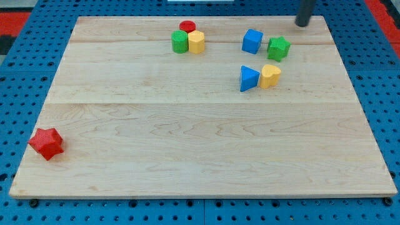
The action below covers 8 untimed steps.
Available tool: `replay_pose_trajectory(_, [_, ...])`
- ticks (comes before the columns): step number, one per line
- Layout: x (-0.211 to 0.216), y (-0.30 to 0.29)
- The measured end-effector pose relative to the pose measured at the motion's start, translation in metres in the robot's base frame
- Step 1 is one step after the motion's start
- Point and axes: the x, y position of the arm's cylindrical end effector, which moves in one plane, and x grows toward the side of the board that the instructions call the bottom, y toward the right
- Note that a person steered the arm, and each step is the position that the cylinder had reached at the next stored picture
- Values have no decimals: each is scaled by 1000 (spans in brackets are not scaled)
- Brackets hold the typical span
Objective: Push the blue cube with green star to the top center of the board
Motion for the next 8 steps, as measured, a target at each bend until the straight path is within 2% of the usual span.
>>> replay_pose_trajectory(2, [77, 20])
replay_pose_trajectory(4, [73, -55])
replay_pose_trajectory(5, [56, -93])
replay_pose_trajectory(8, [43, -134])
